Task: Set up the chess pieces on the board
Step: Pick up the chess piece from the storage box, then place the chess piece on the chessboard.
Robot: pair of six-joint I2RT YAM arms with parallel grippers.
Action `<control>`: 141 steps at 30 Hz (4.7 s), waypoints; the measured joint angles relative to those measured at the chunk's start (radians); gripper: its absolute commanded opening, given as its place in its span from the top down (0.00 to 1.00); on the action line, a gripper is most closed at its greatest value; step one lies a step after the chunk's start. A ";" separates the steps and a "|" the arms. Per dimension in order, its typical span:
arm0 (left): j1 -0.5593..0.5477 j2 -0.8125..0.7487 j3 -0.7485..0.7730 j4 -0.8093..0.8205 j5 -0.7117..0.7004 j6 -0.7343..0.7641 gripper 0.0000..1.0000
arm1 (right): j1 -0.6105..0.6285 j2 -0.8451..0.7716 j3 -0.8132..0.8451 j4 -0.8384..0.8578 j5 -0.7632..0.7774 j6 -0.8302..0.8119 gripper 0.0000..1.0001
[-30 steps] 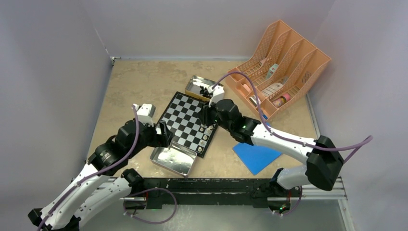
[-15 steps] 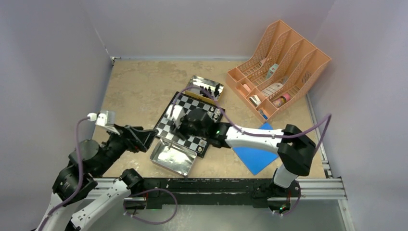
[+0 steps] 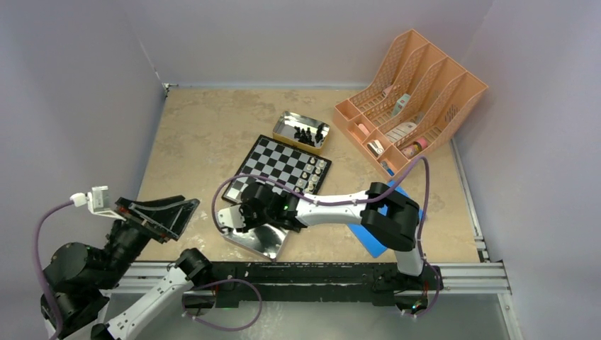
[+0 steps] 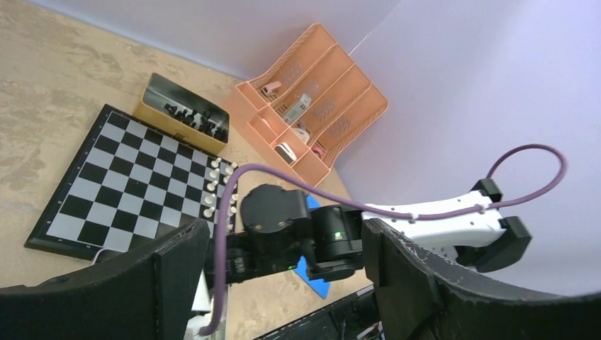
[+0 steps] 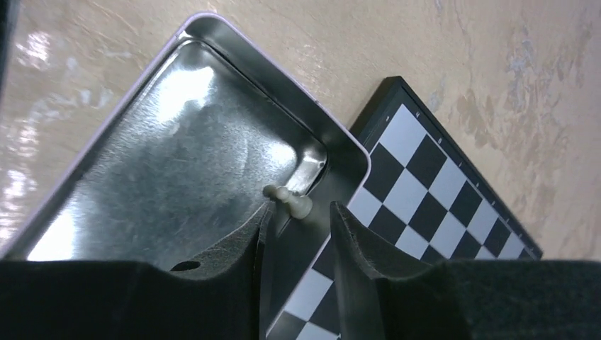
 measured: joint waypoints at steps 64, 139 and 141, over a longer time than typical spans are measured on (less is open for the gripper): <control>0.000 -0.075 0.051 -0.069 -0.053 -0.035 0.23 | 0.045 0.202 0.193 -0.256 0.120 -0.566 0.92; 0.000 0.282 -0.165 -0.036 0.032 0.073 0.34 | -0.369 -0.009 -0.306 0.485 -0.246 0.528 0.71; 0.000 0.282 -0.168 -0.035 0.032 0.073 0.34 | -0.369 -0.010 -0.306 0.481 -0.246 0.529 0.70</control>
